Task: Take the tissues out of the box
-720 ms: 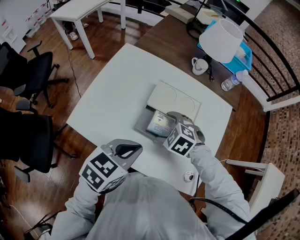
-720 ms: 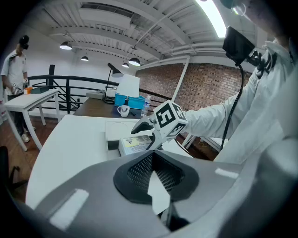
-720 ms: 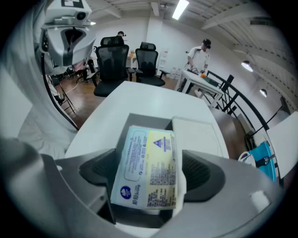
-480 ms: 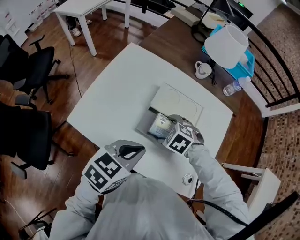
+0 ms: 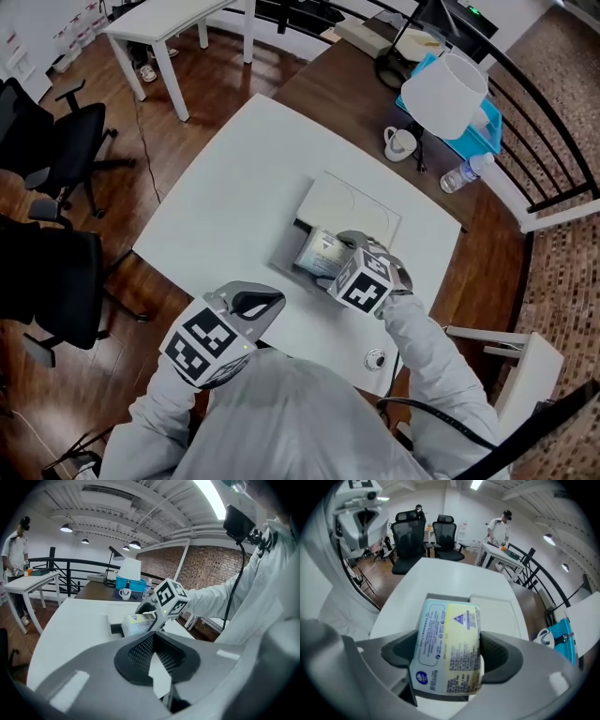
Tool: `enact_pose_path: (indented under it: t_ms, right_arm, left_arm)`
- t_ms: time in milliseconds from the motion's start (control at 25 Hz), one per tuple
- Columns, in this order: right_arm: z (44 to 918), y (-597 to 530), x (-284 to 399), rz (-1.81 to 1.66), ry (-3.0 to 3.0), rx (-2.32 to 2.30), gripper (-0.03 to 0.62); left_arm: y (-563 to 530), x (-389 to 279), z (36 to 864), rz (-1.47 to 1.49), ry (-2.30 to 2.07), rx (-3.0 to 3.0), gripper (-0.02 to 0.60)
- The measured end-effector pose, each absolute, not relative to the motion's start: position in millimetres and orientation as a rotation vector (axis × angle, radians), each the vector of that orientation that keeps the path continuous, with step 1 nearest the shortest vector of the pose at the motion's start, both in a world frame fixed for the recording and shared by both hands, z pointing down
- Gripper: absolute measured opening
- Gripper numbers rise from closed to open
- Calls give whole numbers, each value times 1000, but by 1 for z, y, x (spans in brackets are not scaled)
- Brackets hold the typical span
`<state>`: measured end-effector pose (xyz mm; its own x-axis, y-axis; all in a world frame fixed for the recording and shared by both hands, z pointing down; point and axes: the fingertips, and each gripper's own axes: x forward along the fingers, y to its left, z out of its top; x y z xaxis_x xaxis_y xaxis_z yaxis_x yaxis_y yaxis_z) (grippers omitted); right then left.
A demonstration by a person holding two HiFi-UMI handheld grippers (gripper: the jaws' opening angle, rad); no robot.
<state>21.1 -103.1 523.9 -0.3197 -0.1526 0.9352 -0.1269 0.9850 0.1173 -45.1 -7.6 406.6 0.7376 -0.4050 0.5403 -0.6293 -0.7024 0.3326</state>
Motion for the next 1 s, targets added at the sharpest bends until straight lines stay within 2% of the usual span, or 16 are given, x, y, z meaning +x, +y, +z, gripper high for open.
enact_pose_path:
  t_ms: [280, 400, 640, 1000]
  right_arm:
    - [415, -64, 24, -91, -2043, 241, 425]
    - [395, -23, 33, -44, -2097, 236, 425]
    - [460, 56, 64, 191, -2051, 176, 425]
    - [550, 61, 64, 195, -1952, 221, 425]
  left_arm:
    - [-8, -46, 404, 607, -794, 2433, 15]
    - [-4, -43, 404, 623, -776, 2441, 15]
    - [13, -35, 415, 678, -722, 2434, 15]
    - [25, -22, 418, 766, -677, 2465, 15]
